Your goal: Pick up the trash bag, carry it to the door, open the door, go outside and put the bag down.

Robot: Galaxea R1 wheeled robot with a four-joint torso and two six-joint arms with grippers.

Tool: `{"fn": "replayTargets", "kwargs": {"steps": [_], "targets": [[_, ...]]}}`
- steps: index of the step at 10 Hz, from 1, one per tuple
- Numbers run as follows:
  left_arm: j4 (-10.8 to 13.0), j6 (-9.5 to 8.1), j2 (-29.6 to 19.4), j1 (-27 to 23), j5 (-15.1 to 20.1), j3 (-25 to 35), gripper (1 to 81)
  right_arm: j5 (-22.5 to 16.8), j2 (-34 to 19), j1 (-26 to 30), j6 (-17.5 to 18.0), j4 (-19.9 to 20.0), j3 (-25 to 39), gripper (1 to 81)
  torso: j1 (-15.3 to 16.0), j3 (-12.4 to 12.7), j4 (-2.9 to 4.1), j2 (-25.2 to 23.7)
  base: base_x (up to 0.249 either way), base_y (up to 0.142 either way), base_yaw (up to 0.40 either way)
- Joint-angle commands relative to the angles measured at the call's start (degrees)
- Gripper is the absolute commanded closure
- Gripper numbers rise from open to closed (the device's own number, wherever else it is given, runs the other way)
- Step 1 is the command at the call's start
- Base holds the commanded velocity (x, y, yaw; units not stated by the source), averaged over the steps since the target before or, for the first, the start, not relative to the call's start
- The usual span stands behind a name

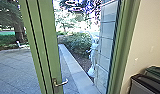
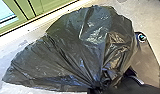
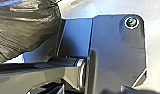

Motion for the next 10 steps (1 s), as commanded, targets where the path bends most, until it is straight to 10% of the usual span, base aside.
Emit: {"fn": "replayTargets", "kwargs": {"steps": [1,10], "targets": [[0.60,0.21,-0.17,-4.23,2.47,-0.12,81.1,-3.68,0.34,2.53,-0.38,-0.52,0.23,1.0,0.03,0.00,0.00,0.00,0.000,0.000,0.285],[0.51,0.21,0.00,-4.23,2.47,-0.12,81.1,-3.76,0.52,3.14,-0.38,-0.52,0.14,1.0,0.03,0.00,0.00,0.00,0.000,0.000,0.285]]}}
